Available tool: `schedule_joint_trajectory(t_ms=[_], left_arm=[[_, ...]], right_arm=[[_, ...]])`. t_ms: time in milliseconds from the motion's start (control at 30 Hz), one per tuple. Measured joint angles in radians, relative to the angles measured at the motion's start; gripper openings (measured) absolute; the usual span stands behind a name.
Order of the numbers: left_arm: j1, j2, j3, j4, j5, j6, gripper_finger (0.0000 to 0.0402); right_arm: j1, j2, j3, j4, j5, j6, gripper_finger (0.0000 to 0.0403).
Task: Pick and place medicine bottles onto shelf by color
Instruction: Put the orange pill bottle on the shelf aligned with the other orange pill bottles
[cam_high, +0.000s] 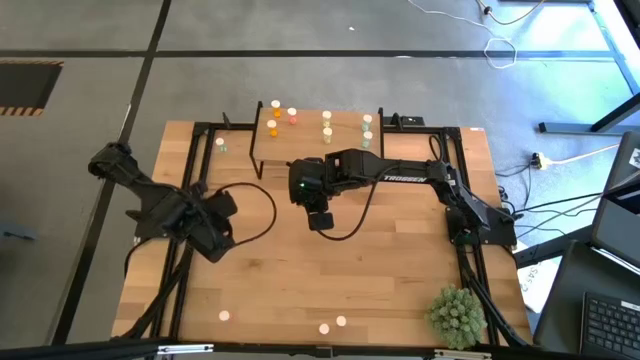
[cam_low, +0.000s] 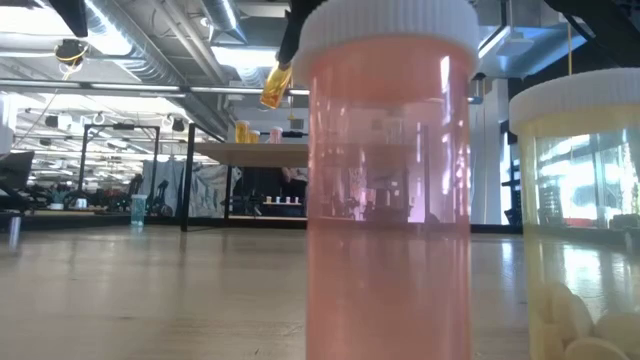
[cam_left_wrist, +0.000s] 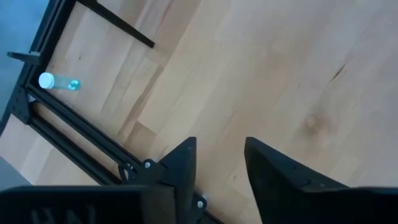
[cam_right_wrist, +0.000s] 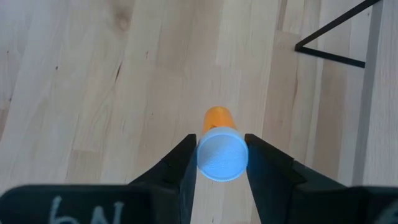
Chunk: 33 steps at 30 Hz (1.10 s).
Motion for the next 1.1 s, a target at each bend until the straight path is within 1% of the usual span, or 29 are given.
schedule_joint_trajectory(t_ms=[167,233,300,400,467,567,700,800,1100], left_arm=[[0.033,0.0,0.0,0.0,-0.003,0.004,0.0153],[0.042,0.0,0.0,0.0,-0.021,0.04,0.0157],[0.046,0.0,0.0,0.009,-0.071,0.056,0.0157],[0.045,0.0,0.0,0.057,-0.191,0.064,0.0154],[0.041,-0.002,0.0,0.083,-0.229,0.119,0.0154],[0.037,-0.017,0.0,0.126,-0.236,0.189,0.0155],[0.042,-0.012,0.0,0.224,-0.244,0.261,0.0153],[0.041,-0.014,0.0,0.283,-0.246,0.288,0.015],[0.041,-0.014,0.0,0.389,-0.255,0.334,0.015]], right_arm=[[0.0,0.0,0.0,0.001,0.0,0.0,0.012],[0.0,0.0,0.0,0.001,0.0,0.0,0.012],[0.0,0.0,0.0,0.004,0.0,0.0,0.012],[0.001,0.0,0.0,0.016,0.0,0.0,0.012],[0.002,0.0,0.0,0.03,0.0,0.0,0.012],[0.006,0.0,0.0,0.06,0.001,0.0,0.012],[0.014,0.0,0.0,0.12,0.001,-0.003,0.012],[0.018,0.0,0.0,0.156,0.0,-0.014,0.012],[0.032,0.001,0.0,0.283,-0.002,-0.059,0.012]])
